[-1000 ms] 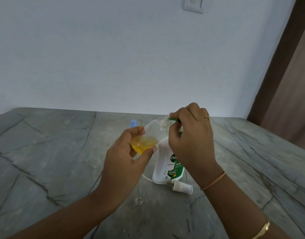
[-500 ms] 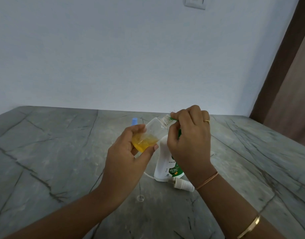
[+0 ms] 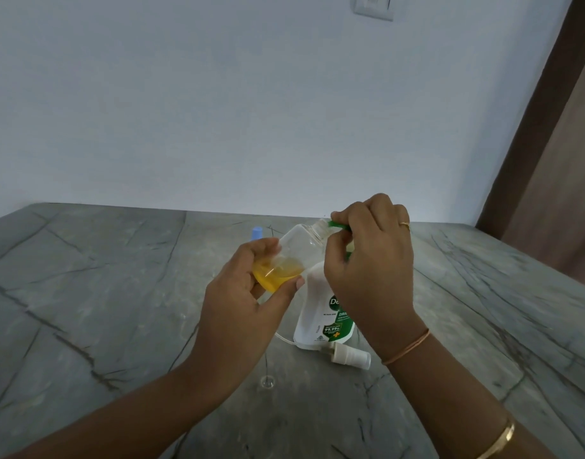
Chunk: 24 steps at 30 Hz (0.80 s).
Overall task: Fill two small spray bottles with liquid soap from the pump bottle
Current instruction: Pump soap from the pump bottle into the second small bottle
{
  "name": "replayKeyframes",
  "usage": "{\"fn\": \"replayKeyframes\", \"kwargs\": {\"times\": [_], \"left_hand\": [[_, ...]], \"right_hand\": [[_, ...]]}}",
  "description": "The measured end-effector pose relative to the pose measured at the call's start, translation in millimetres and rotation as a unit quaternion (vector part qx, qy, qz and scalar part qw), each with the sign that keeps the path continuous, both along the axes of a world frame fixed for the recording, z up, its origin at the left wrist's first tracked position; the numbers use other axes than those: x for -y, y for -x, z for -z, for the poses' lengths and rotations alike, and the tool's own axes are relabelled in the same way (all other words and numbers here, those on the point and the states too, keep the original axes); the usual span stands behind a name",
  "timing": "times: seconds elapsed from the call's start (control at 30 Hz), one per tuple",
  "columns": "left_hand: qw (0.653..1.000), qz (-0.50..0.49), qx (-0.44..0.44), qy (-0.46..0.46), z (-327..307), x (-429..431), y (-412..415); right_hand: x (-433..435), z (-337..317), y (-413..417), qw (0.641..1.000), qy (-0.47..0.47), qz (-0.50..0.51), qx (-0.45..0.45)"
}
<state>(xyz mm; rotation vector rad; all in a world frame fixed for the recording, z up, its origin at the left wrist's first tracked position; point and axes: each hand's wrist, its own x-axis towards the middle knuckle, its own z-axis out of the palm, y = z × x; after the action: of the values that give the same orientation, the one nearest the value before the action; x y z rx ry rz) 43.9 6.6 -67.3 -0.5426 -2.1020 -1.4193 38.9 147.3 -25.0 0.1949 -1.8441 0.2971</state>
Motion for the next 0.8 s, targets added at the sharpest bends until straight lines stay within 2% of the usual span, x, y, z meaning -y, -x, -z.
{"fn": "replayKeyframes", "kwargs": {"times": [0.2,0.53,0.8], "left_hand": [[1.0,-0.001,-0.004,0.007,0.5,-1.4,-0.4],[1.0,-0.003,-0.006,0.003,0.8,0.4,3.8],[1.0,0.005,-0.009,-0.008,0.4,1.2,2.9]], "right_hand": [[0.3,12.0,3.1,1.0,-0.001,0.005,-0.03],[-2.4,-5.6,-2.3,0.999,-0.019,0.003,0.026],[-4.5,7.1,3.6,0.999,-0.037,0.008,0.008]]}}
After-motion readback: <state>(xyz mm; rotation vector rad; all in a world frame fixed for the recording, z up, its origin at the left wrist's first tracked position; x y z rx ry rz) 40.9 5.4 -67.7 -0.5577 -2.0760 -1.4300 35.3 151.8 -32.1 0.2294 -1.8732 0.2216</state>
